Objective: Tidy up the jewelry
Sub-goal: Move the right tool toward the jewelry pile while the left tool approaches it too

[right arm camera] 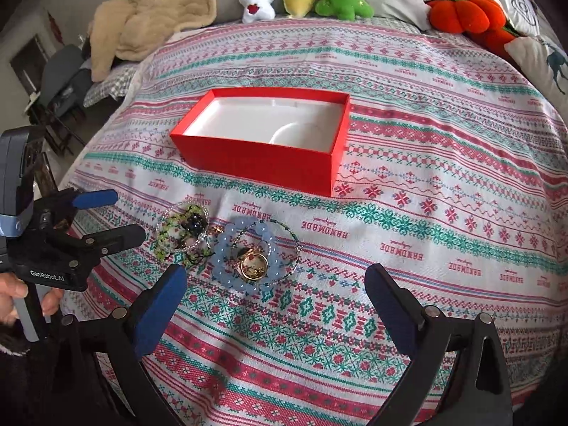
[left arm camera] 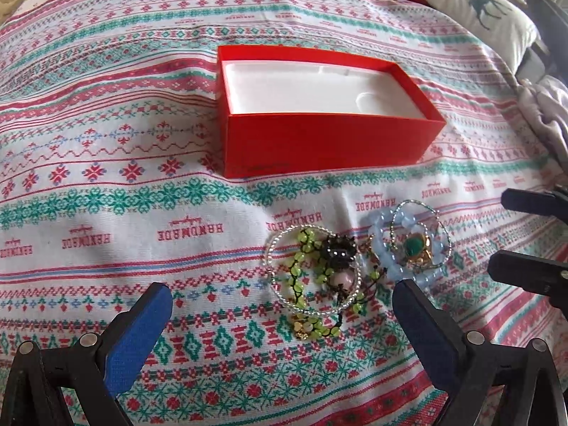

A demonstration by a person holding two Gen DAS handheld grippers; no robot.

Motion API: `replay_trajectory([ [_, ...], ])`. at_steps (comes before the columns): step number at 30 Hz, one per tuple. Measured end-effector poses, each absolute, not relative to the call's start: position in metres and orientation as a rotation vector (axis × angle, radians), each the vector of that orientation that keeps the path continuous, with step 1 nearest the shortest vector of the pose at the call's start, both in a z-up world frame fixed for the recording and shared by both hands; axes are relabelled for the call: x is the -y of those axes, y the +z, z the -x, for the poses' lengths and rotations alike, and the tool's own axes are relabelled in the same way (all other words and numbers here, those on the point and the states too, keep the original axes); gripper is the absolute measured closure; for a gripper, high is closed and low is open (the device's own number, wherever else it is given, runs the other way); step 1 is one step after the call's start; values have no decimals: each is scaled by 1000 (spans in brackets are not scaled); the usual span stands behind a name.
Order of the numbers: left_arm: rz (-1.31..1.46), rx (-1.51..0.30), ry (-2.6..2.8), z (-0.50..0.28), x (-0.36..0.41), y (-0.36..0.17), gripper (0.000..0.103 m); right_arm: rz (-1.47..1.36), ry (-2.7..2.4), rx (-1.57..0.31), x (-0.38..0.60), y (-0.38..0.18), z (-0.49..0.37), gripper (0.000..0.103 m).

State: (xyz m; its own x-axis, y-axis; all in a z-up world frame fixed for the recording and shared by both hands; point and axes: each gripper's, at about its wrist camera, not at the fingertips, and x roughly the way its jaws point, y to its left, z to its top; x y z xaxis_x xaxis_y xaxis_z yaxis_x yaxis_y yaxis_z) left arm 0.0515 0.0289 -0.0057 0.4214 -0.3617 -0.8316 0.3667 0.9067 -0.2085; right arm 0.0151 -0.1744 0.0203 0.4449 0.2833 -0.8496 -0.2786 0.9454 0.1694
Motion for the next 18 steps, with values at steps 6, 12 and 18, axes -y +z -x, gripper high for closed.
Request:
replay_trajectory([
  [6, -40, -1055, -533, -45, -18, -29, 8, 89, 419, -1015, 162, 5, -15, 8],
  [12, -27, -1030, -564, -51, -14, -27, 14, 107, 463, -1030, 161, -2, -22, 18],
  [18, -73, -1031, -597, -57, -4, -26, 20, 129, 493, -1047, 155, -10, -29, 22],
])
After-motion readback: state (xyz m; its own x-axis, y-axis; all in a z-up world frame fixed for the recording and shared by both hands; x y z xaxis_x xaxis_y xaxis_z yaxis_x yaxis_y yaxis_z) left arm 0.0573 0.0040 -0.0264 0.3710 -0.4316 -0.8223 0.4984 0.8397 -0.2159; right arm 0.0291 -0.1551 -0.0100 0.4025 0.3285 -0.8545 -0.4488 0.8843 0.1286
